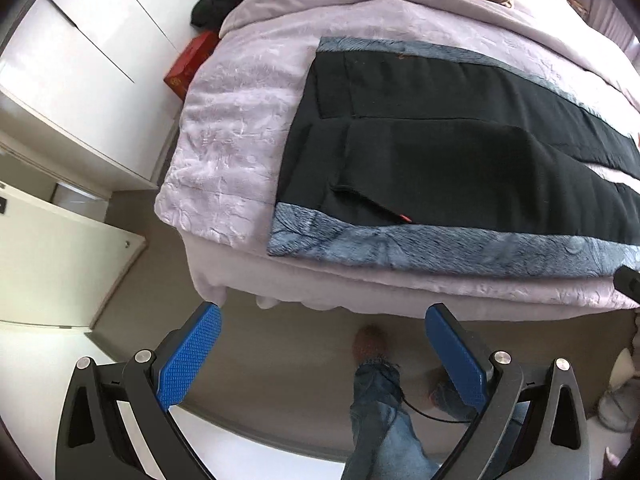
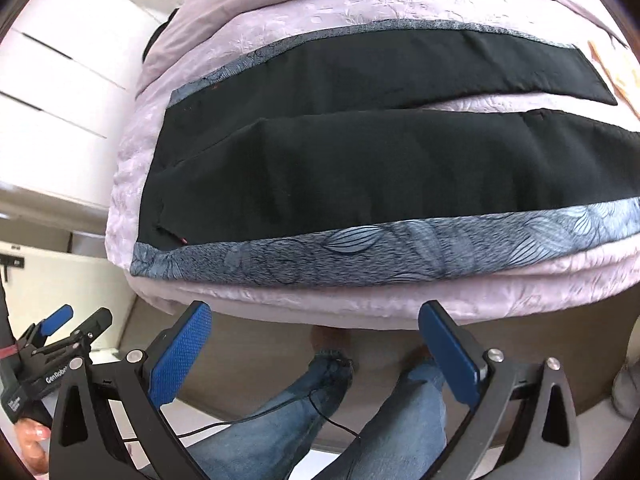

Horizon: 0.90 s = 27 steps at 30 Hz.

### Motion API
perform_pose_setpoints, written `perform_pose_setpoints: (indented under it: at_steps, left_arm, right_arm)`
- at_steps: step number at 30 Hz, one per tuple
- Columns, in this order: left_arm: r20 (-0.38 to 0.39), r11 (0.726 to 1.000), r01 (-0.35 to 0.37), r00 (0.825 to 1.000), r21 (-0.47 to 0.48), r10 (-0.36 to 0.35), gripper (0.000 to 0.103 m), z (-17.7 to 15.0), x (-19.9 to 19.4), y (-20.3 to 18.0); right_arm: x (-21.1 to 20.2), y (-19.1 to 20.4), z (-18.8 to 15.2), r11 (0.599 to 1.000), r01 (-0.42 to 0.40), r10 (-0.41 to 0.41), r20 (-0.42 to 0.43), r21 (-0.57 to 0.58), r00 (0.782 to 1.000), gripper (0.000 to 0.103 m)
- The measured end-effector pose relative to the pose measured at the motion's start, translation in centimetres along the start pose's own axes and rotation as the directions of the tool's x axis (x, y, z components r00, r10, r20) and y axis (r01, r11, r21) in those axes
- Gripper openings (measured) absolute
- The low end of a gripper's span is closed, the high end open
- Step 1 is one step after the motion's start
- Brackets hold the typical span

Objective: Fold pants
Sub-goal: 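Move both open grippers over the patterned band edge of the black pants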

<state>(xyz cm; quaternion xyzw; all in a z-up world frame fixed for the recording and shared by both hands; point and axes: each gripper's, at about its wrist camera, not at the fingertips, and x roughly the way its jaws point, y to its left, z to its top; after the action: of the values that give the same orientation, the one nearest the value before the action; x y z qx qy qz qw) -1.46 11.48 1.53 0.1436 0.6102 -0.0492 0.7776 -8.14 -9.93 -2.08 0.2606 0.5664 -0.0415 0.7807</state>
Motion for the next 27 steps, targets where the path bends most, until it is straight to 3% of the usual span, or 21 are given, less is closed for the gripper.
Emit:
perform_pose_setpoints:
  at_steps: [6, 21, 27]
  left_arm:
    - [-0.010, 0.998, 0.005, 1.000, 0.057, -0.005, 0.102, 1.7, 1.6, 1.0]
    - [-0.108, 0.988, 0.083, 0.992, 0.129, -0.070, 0.103, 3.1, 4.9, -1.1]
    - [-0.166, 0.976, 0.165, 0.976, 0.143, -0.141, 0.102, 3.2, 6.1, -2.7]
  right_arm:
    - [0.2, 2.2, 0.1, 0.999, 0.043, -0.044, 0.015, 0.025, 0.999, 0.103]
    - [1.7, 2.3, 1.4, 0.990, 0.108, -0.105, -0.045, 0.085, 0.993, 0.103]
    - [2.6, 2.0, 1.7, 0.989, 0.112, -0.106, -0.069, 0.100, 0.992, 0.103]
